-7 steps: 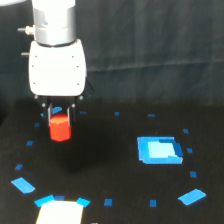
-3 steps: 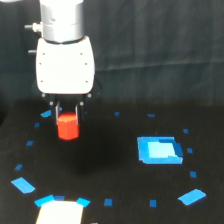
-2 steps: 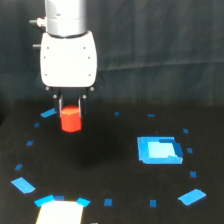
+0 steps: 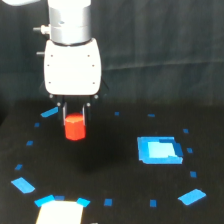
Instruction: Pick up the red object from the table
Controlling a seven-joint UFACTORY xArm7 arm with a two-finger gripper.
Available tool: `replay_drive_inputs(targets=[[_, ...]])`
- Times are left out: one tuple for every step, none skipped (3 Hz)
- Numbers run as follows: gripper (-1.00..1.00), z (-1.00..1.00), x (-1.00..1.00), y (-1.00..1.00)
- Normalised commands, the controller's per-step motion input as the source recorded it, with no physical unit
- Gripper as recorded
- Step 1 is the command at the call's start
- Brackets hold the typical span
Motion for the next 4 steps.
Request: replay_drive_inputs(targets=[[-1.0, -0.11, -0.06, -0.3], [-1.0, -0.38, -0.23, -0.46], [-1.0, -0.6, 0.02, -1.0], [-0.81, 0.49, 0.26, 0.59]])
